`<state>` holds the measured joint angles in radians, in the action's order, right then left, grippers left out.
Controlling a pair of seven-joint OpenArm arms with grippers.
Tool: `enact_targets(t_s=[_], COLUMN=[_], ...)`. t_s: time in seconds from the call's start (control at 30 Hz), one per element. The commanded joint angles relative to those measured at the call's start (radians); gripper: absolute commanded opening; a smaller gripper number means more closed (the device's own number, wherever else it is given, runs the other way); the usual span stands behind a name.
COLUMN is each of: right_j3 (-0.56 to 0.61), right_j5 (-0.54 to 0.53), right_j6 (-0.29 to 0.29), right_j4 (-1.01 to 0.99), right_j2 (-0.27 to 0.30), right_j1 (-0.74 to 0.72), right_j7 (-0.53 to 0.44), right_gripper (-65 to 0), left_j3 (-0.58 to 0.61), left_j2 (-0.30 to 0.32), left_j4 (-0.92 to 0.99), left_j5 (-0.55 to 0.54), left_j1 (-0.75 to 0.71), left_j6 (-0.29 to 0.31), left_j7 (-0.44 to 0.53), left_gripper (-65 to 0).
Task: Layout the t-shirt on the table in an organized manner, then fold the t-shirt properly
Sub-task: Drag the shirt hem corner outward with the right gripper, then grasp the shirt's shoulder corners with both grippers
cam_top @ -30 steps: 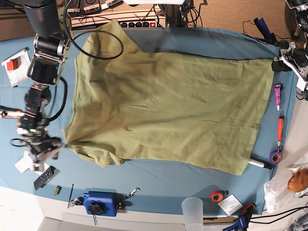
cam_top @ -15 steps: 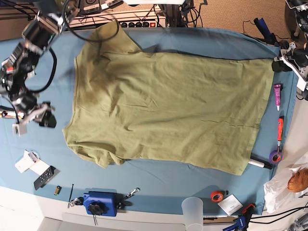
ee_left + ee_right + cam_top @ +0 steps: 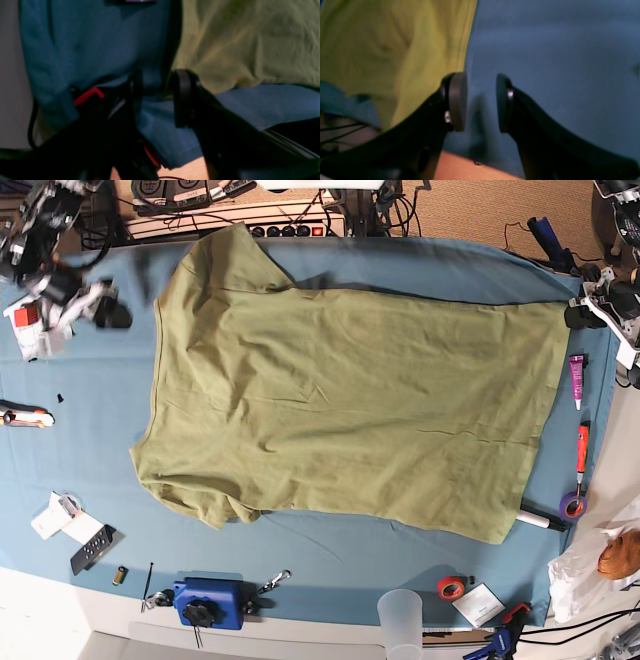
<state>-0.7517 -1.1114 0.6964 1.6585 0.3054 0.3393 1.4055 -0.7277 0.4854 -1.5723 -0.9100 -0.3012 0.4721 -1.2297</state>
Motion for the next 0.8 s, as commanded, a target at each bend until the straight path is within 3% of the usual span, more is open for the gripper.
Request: enact_targets(t_s=[0.0, 0.33, 0.63, 0.77], right_j3=[-0.007, -0.007, 0.093, 0.089], right_j5=[-0.037, -0.076, -0.082, -0.146], right_j6=[0.002, 0.002, 0.002, 0.002], right_j4=[0.016, 0.016, 0.016, 0.016], right_j2=[0.006, -0.147, -0.159, -0.159], right_j1=[0.020, 0.111, 0.136, 0.148], right_j7=[-0.014, -0.009, -0.009, -0.009], right_gripper=[-44.9, -44.9, -44.9, -44.9], left_j3=[-0.008, -0.008, -0.008, -0.008], left_j2=[0.025, 0.025, 0.024, 0.025], left_j4=[-0.013, -0.013, -0.013, -0.013], left_j5=[-0.018, -0.018, -0.018, -0.018], left_j1=[0.004, 0.004, 0.004, 0.004], left_j6=[0.001, 0.001, 0.001, 0.001], left_j7=[0.007, 0.007, 0.008, 0.007], left_gripper=[-43.3, -43.3, -43.3, -43.3])
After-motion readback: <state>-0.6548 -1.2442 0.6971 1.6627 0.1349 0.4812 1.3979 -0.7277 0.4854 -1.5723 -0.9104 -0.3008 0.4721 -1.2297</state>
